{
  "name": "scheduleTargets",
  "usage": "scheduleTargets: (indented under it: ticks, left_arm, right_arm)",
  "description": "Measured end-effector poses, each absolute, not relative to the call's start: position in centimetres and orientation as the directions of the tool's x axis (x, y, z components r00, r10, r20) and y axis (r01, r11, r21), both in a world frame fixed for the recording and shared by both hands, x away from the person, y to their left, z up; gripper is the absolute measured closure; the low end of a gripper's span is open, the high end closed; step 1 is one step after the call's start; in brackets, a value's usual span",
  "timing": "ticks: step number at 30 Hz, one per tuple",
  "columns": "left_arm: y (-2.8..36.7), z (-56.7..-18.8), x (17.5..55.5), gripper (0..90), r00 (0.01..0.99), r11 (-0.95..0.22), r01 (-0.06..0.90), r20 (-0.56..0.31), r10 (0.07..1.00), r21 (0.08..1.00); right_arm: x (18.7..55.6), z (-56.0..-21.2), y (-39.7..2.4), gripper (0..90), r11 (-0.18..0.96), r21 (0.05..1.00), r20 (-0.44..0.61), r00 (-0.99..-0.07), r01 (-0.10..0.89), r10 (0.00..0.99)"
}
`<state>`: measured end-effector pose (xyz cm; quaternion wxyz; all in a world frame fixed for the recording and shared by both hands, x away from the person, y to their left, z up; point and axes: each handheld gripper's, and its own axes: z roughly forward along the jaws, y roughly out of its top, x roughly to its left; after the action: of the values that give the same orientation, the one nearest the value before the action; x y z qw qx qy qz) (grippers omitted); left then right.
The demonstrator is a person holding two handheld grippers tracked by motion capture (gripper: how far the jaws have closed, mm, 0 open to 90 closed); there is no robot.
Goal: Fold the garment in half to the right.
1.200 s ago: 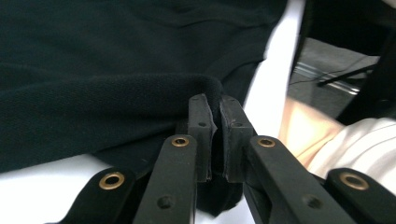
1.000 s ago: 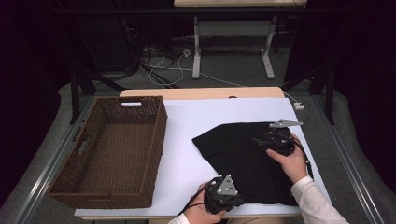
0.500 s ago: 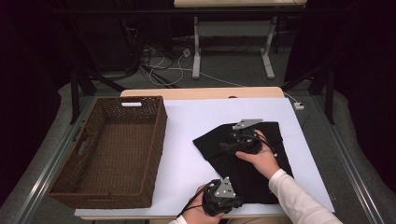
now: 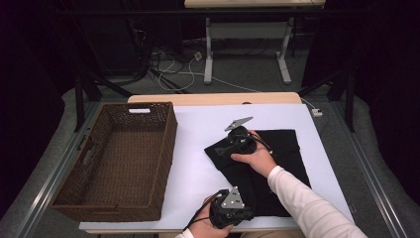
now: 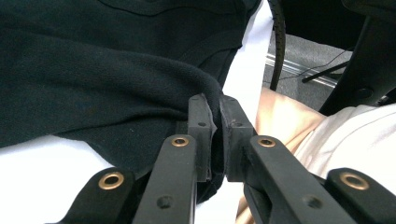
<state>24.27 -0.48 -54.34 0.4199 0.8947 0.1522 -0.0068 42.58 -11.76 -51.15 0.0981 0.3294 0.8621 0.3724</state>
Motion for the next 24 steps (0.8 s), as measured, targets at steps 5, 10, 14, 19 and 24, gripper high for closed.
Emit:
scheduleTargets:
  ticks: [5,10,14,19,24]
  left_arm:
    - [-0.5,-54.5,24.2,84.6,0.954,-0.594,0.274,-0.134,0.269,0.756]
    - [-0.5,-54.5,24.3,84.6,0.953,-0.594,0.279,-0.141,0.268,0.755]
    - [-0.5,-54.6,24.2,84.5,0.952,-0.588,0.282,-0.148,0.266,0.758]
    - [-0.6,-54.6,24.2,84.5,0.951,-0.582,0.289,-0.158,0.265,0.760]
    - [-0.7,-54.7,24.2,84.6,0.952,-0.589,0.288,-0.161,0.259,0.755]
  right_arm:
    - [42.9,-52.0,-10.0,36.4,0.535,0.692,0.060,-0.777,0.484,0.626]
    - [43.4,-53.0,-8.4,36.4,0.577,0.665,0.032,-0.790,0.474,0.612]
    - [43.9,-53.8,-7.6,36.5,0.575,0.650,0.039,-0.778,0.496,0.627]
    - [44.1,-54.9,-7.2,36.8,0.601,0.622,0.025,-0.780,0.502,0.626]
    - [44.1,-55.2,-6.9,38.2,0.624,0.619,-0.029,-0.780,0.477,0.625]
